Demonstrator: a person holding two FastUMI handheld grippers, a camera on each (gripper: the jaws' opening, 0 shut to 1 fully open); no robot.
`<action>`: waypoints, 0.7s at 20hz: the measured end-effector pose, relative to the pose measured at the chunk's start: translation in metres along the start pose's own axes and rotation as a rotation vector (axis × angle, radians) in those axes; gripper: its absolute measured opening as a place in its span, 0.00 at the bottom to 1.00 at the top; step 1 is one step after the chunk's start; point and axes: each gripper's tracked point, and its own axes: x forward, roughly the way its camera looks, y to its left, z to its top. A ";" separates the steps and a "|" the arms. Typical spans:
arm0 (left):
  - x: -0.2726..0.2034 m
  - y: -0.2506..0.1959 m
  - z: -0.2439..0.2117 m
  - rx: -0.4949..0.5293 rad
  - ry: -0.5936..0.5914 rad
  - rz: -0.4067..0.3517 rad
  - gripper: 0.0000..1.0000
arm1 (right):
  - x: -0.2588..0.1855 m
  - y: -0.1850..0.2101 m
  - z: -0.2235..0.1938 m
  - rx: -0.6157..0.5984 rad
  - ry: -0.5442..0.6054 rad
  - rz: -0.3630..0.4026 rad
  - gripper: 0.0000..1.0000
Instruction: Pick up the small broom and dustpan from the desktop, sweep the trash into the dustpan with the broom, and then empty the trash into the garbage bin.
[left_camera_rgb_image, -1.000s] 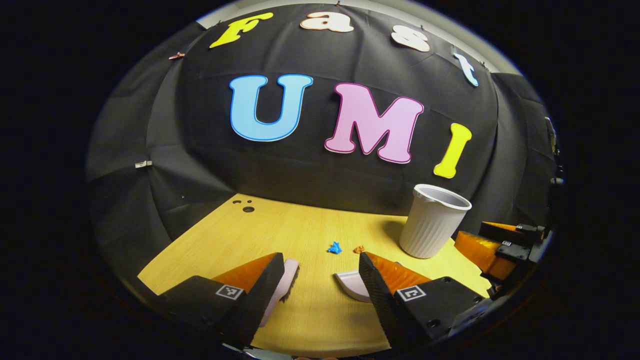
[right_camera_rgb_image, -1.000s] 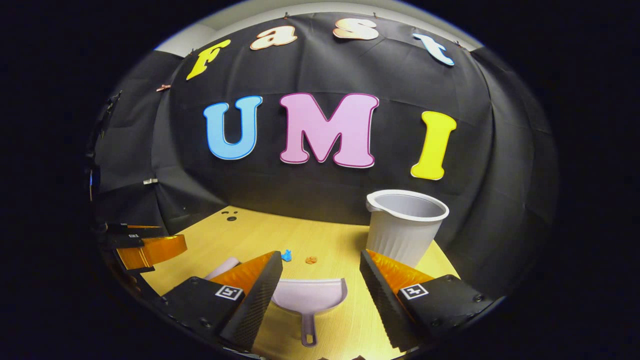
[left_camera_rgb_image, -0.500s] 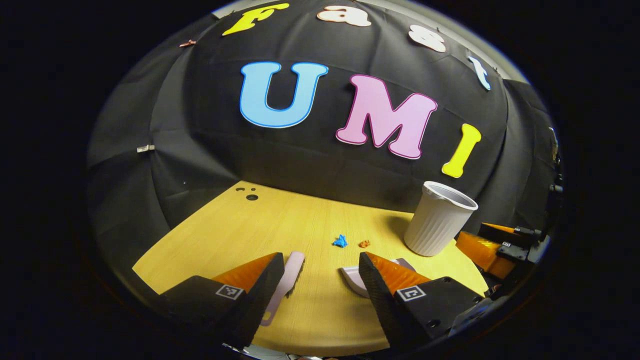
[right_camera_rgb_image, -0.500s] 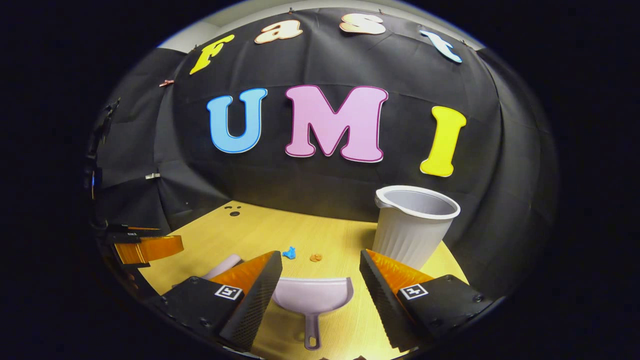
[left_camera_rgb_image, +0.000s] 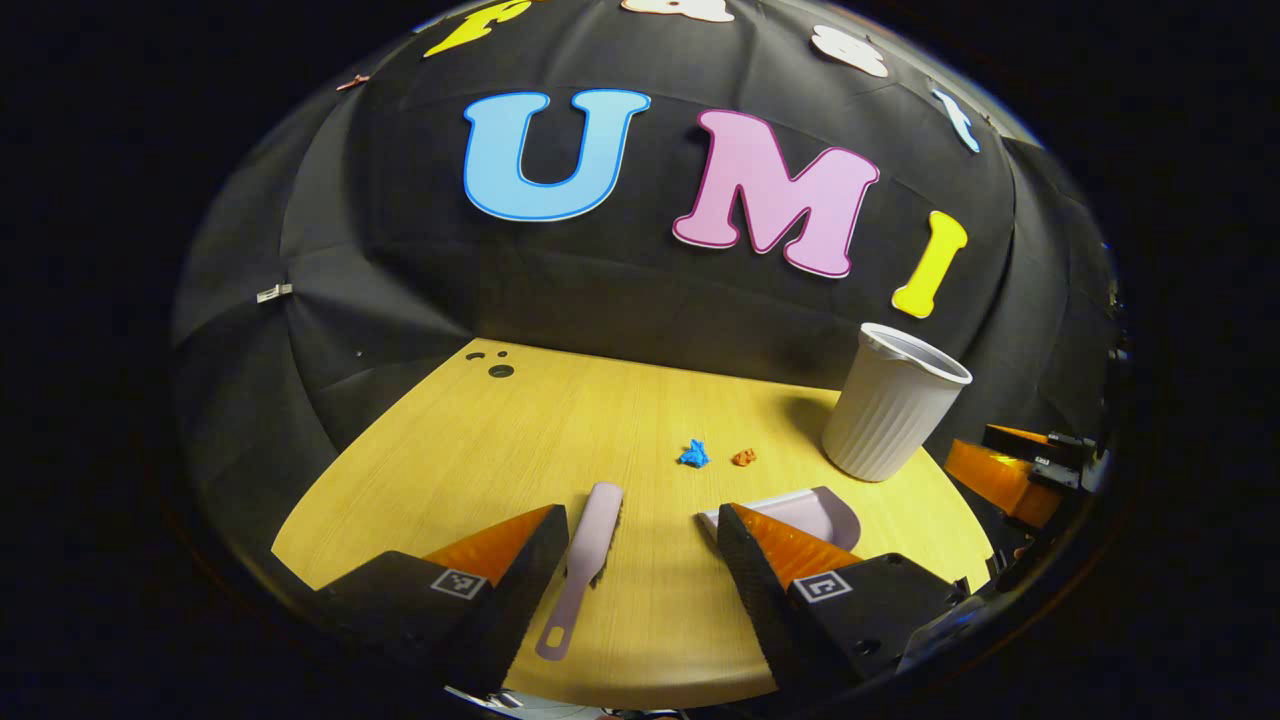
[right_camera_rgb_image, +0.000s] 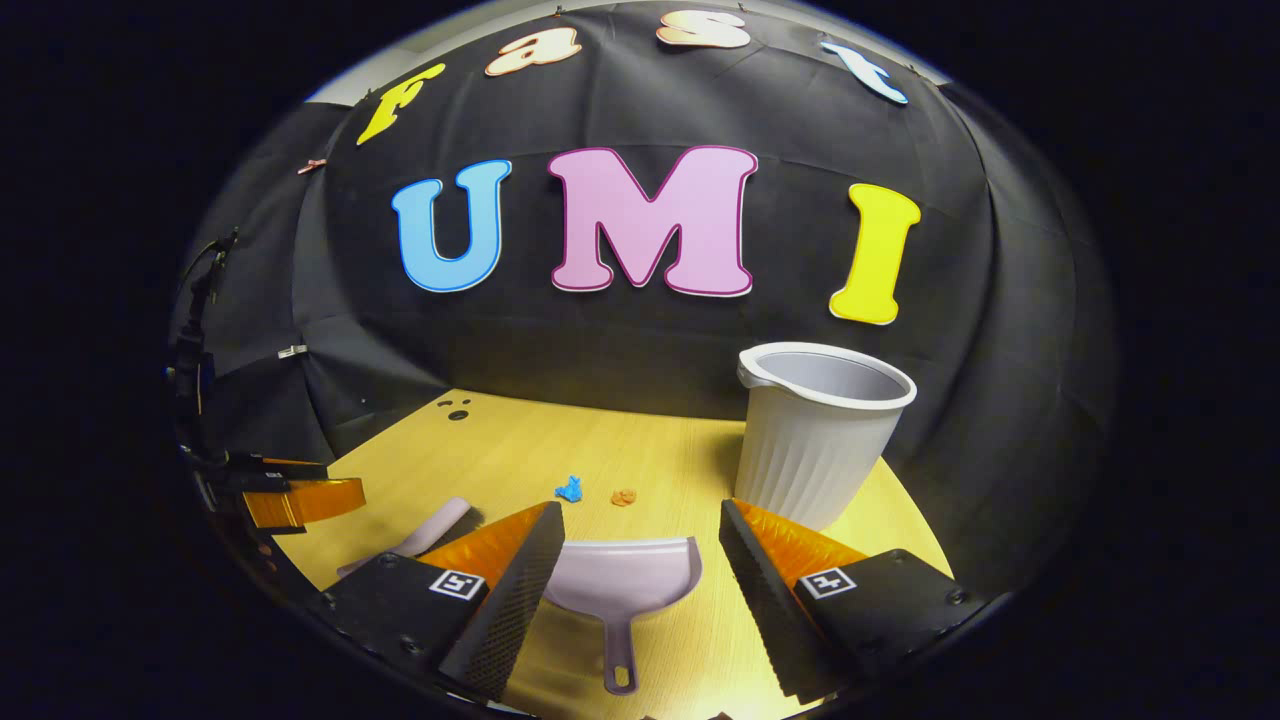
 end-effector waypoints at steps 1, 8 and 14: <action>0.005 0.006 -0.002 0.000 0.019 0.012 0.95 | -0.001 -0.001 -0.004 0.009 0.009 0.004 0.98; 0.060 0.026 -0.048 0.030 0.225 -0.018 0.95 | -0.014 -0.033 -0.030 0.051 0.075 -0.077 0.98; 0.096 0.038 -0.103 0.086 0.444 -0.018 0.95 | -0.032 -0.061 -0.048 0.097 0.114 -0.169 0.98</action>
